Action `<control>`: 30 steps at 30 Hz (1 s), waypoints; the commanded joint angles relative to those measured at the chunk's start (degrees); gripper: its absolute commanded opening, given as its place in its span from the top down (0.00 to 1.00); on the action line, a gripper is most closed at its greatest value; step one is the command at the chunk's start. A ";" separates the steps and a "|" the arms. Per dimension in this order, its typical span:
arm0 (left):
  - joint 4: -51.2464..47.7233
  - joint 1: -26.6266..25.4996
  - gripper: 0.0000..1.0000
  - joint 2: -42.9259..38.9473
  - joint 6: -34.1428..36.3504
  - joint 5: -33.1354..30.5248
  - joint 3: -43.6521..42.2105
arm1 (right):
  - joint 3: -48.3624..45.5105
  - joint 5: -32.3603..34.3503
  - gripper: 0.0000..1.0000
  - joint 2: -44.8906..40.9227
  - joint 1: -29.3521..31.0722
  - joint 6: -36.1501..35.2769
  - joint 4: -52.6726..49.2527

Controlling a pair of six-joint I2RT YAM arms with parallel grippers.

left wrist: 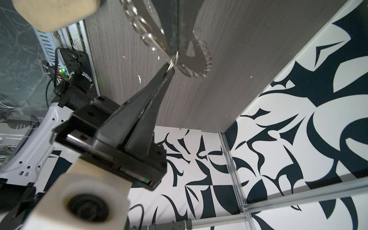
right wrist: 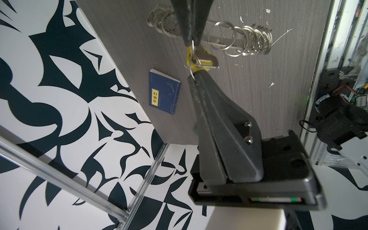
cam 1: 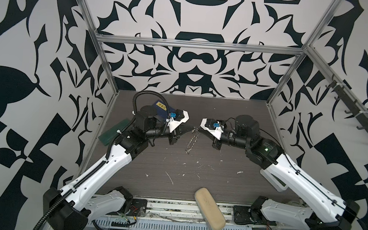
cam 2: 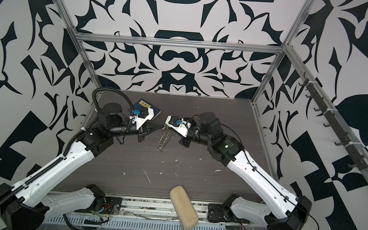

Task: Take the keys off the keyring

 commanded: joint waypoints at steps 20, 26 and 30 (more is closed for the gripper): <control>0.36 1.96 1.00 3.54 -3.68 0.72 3.84 | -14.37 -3.45 1.00 -6.34 -3.32 23.53 43.67; 0.10 1.97 1.00 4.40 -4.95 1.62 5.41 | -14.72 -4.98 1.00 -5.73 -3.68 26.86 48.26; 0.01 1.97 1.00 4.96 -5.66 1.63 6.32 | -15.55 -5.67 1.00 -5.39 -4.16 29.79 52.46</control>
